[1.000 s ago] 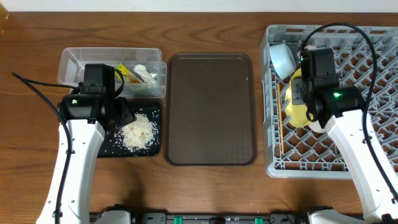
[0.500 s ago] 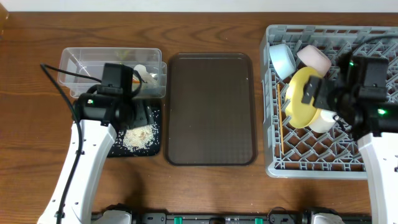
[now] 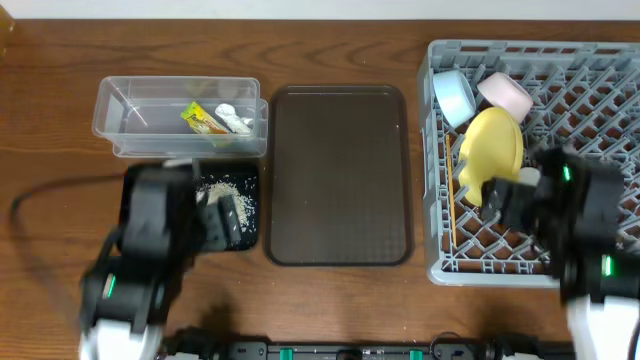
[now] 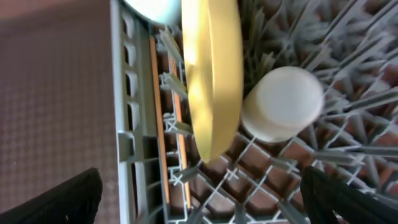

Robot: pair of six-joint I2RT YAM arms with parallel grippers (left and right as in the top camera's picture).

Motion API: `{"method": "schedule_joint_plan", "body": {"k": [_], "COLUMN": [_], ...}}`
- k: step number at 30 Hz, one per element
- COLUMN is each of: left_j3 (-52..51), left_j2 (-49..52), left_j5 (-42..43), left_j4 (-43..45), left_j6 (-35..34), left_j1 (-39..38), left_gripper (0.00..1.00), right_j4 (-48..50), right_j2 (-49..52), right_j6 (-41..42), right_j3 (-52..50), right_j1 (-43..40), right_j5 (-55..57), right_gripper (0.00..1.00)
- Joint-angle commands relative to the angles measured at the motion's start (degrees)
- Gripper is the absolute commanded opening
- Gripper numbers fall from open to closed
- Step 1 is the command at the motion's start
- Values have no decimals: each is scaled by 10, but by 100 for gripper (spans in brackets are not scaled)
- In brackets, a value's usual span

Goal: Sort waste into correct bins and load items into the dishwasher rack

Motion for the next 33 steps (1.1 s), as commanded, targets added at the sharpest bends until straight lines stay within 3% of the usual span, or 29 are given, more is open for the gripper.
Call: {"method": "schedule_joint_plan", "body": {"k": [1,10,24,33], "left_j3": [-13,-13,-13,-13], "left_j2": [-85,-198,-200,-200], "left_j5": [-9,-8,-8,-8], "left_j4": [15,21,21,21], "left_j6": [1,1,1,1], "left_j1": [-2,-2,-2,-2], "left_gripper": [92,92,93,93], "right_j4": [19,-39,-148,-131], "right_j2": [-102,-230,-230,-233], "right_j6": [-4,-4,-4,-20], "right_j3": [-49,-75,-75,-82], "right_j1": [0,0,0,0], "right_j5": [50,50,50,54], "right_gripper": [99,99,99,99]}}
